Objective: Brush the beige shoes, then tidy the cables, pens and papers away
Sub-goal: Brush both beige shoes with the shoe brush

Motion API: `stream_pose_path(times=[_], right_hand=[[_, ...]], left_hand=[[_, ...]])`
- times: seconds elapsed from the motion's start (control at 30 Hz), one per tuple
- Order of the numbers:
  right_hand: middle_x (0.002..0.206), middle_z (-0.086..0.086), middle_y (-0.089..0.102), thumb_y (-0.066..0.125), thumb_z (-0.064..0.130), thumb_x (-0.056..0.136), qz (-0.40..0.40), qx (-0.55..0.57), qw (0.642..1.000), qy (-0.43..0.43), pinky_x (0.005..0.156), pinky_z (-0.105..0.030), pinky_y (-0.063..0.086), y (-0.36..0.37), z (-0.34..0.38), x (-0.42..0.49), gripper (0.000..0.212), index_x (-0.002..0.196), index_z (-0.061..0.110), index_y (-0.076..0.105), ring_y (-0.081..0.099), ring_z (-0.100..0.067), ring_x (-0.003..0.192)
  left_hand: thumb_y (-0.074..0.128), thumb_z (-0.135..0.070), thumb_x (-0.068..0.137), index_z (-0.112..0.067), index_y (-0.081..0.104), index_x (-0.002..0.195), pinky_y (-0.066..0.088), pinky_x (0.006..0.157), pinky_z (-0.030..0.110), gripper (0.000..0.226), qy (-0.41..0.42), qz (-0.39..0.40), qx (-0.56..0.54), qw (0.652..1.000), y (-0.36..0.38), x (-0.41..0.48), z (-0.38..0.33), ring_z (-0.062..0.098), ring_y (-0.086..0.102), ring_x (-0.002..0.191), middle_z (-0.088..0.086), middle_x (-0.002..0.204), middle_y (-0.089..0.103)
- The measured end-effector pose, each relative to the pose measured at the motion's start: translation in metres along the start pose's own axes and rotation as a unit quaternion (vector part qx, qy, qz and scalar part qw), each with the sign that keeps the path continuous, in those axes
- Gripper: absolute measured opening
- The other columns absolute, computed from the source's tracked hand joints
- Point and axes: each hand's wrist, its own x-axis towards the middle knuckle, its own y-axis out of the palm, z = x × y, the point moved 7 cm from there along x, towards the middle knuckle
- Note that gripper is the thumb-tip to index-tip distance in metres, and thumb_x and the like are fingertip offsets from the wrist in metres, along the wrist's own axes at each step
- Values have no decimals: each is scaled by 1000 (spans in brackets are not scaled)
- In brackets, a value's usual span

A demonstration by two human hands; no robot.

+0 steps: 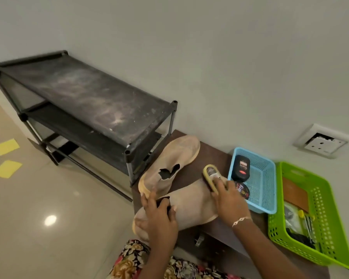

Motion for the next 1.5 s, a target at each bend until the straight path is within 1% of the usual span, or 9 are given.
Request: stream_pose_path(times=[0.1,0.2,0.3,0.47,0.7,0.83,0.93,1.27,1.5], right_hand=[[128,-16,39,40,32,95,-50,96,990,89,88,-41,44,-8,0,2,52,143,21,24,53,-36,108],[126,-3,41,32,52,91,1,216,972,-95,82,-31,43,18,70,-56,52,138,32,28,56,-24,103],[127,-1,41,17,64,82,-40,116,972,-200,79,-34,47,29,66,-69,57,135,41,24,56,-25,98],[128,-19,41,45,26,94,-87,100,985,113,86,-44,44,8,-35,-3,50,142,18,32,51,-40,108],[118,17,48,34,53,86,-12,245,957,-157,84,-8,39,16,52,-64,44,126,35,36,50,4,101],[124,-2,50,34,52,84,-15,243,964,-105,90,-22,39,7,12,-13,58,131,21,41,51,-15,111],[128,-2,50,35,54,82,-5,289,955,-70,90,-21,36,6,8,-4,60,131,20,41,50,-16,115],[104,-6,57,45,21,96,111,371,922,-13,88,-37,43,26,-2,6,21,109,37,42,54,-20,96],[113,-2,51,41,21,98,168,322,932,0,80,-25,36,37,17,-9,31,128,25,40,51,-18,101]], left_hand=[[55,-14,90,-10,64,99,12,109,63,13,-17,-45,-98,994,-2,1,-6,22,-10,144,-3,155,16],[53,-9,90,-15,61,85,11,110,62,11,-38,-69,-166,983,-3,7,-6,19,-9,144,-2,155,17],[56,-5,89,-22,50,68,15,110,61,27,-58,-84,-207,973,-9,9,-2,22,1,145,3,151,24],[53,-14,92,-10,64,100,-4,107,67,15,-50,-16,-137,989,0,4,-17,16,-13,144,-7,157,1],[51,-15,93,-18,60,97,0,107,67,11,-66,18,-119,991,-6,8,-21,15,-15,143,-7,157,-4],[54,-17,92,-17,54,80,9,109,63,11,-88,37,-114,989,-9,2,-25,25,-7,144,1,156,11],[50,-21,93,-16,64,97,13,106,65,15,-108,57,-40,992,-11,-3,-32,28,-7,143,1,154,11],[47,-23,91,-21,51,125,8,103,73,35,-83,111,124,983,-27,-4,-85,37,-12,141,4,156,4],[48,-25,90,-21,57,119,7,104,72,31,-62,118,141,981,-27,-8,-64,35,-15,141,4,156,1]])
